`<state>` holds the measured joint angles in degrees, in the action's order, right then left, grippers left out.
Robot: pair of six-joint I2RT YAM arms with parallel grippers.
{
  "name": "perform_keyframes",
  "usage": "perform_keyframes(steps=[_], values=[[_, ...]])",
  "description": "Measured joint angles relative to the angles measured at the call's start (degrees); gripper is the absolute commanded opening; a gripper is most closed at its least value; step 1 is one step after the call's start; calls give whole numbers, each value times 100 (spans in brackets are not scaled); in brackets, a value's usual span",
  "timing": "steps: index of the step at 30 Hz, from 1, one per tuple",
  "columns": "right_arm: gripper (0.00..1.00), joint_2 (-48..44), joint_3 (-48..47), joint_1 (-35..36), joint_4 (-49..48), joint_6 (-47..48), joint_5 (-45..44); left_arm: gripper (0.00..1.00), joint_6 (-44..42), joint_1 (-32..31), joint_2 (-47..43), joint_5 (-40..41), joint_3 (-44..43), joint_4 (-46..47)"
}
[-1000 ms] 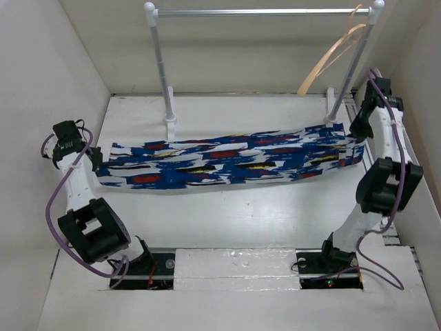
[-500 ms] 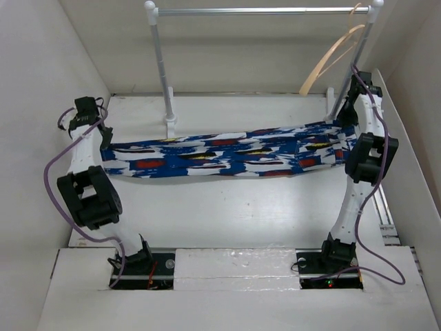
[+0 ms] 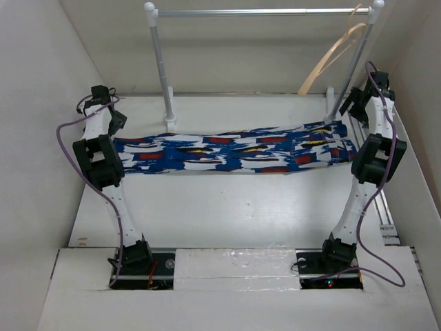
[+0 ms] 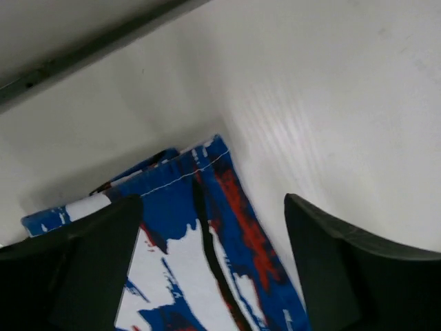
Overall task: Place the trousers on the hanger
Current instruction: Fold the trousers at the center of the board.
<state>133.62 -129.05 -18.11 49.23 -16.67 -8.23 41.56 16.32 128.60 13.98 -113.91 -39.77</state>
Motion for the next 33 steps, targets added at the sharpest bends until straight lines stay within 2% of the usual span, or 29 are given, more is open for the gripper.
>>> perform_keyframes(steps=[1,3,5,6,7,9,11,14,16,17,18,19,22,23,27,29,31,33], values=[[100,-98,225,-33,-138,2,46,96,-55,17,48,4,-11,-59],[100,-391,791,-68,-352,17,157,96,-149,31,39,22,39,-210],[98,-706,1281,-61,-487,28,273,93,-221,31,-201,76,286,-144],[95,-922,1565,-46,-603,42,326,88,-238,31,-476,129,605,-68],[92,-1141,1840,-15,-702,44,367,88,-243,31,-778,151,953,20],[63,-1613,2369,63,-984,76,483,86,-232,50,-1659,125,1967,260],[30,-2133,2955,157,-1338,74,625,83,-168,146,-2603,-72,2929,551],[0,-2708,3582,328,-1694,50,881,81,-33,538,-3681,-570,4116,973],[0,-2916,3880,476,-1871,46,1008,80,50,791,-3886,-800,4594,1163],[5,-2983,4022,549,-1958,50,1054,80,83,879,-3860,-911,4780,1255],[32,-3025,4159,619,-2020,57,1115,77,136,909,-3770,-1147,4946,1405],[33,-3053,4301,699,-2055,66,1174,77,136,901,-3630,-1156,5095,1408],[61,-3132,4815,782,-2291,85,1502,75,282,839,-3252,-1360,5316,1534],[65,-3152,4977,767,-2310,85,1626,75,337,820,-3152,-1397,5359,1582],[66,-3169,5473,590,-2437,87,1982,74,590,809,-3062,-1495,5399,1880],[66,-3211,5617,479,-2448,90,2055,66,743,809,-3014,-1532,5392,2024],[67,-3311,5733,358,-2476,85,2131,65,861,809,-2929,-1561,5348,2116],[71,-3438,5860,232,-2618,57,2216,29,994,787,-2804,-1578,5209,2177]])
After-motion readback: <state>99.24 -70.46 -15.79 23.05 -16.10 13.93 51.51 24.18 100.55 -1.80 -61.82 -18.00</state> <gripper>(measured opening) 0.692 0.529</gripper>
